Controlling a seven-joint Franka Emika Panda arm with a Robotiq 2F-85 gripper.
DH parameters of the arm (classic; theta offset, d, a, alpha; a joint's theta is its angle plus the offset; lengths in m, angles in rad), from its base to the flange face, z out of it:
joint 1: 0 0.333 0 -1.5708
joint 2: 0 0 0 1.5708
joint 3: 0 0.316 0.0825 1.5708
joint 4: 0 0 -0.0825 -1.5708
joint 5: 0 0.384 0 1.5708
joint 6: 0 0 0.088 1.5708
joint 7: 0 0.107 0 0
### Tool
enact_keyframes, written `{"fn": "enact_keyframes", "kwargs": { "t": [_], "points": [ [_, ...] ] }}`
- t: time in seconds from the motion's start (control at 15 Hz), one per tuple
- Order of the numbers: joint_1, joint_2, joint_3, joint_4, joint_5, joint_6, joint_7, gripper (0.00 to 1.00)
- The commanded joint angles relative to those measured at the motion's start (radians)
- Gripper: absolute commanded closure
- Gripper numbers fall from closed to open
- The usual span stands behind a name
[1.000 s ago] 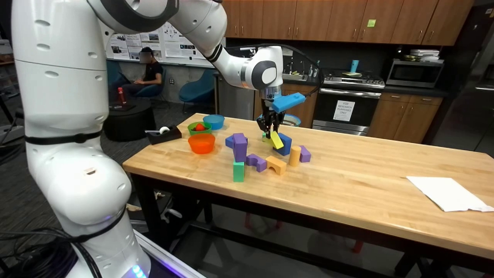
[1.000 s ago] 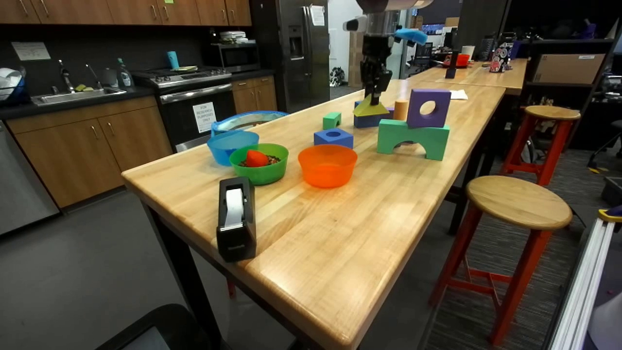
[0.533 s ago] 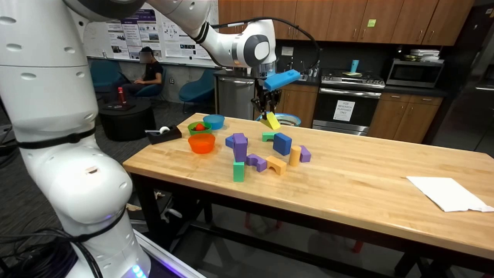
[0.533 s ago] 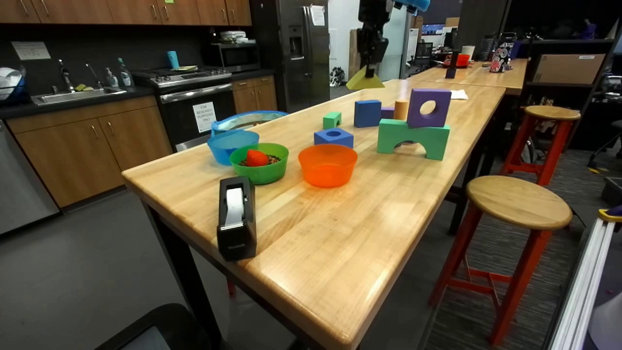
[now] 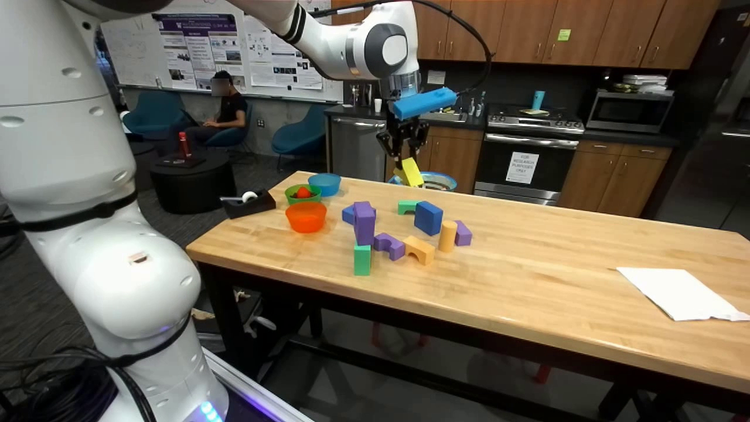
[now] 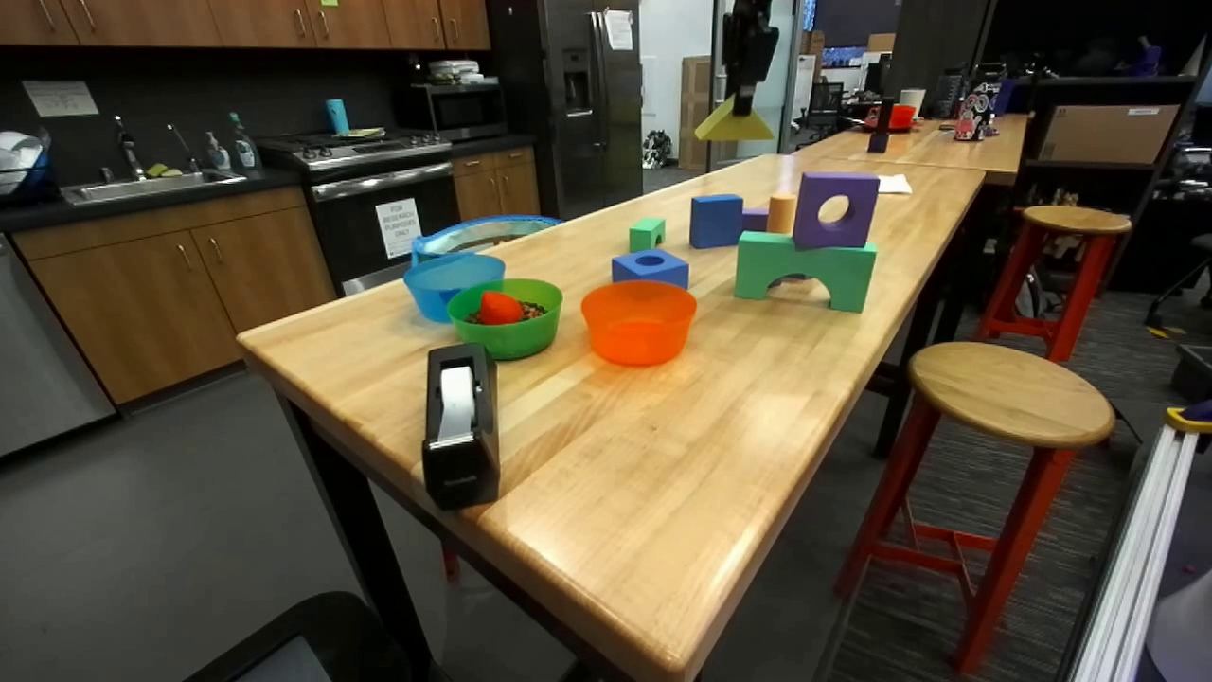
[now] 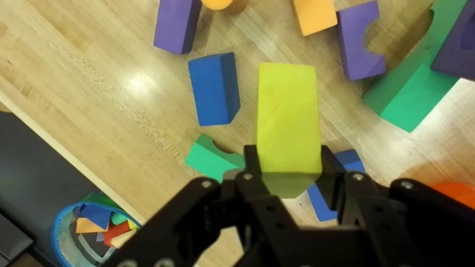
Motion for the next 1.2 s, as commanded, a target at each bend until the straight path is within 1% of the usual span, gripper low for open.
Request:
{"fn": "enact_keyframes", "kwargs": {
  "t": [0.0,0.6,0.73,1.13],
  "points": [
    [-0.006,-0.077,-0.019,-0.058,-0.023,-0.046,0.042,0.85],
    [-0.028,-0.212,-0.088,-0.247,-0.022,-0.042,0.009,0.85],
    [-0.028,-0.246,-0.093,-0.289,-0.04,-0.032,0.027,0.85],
    [-0.023,-0.325,-0.092,-0.326,-0.051,-0.058,0.09,0.85]
  ]
}}
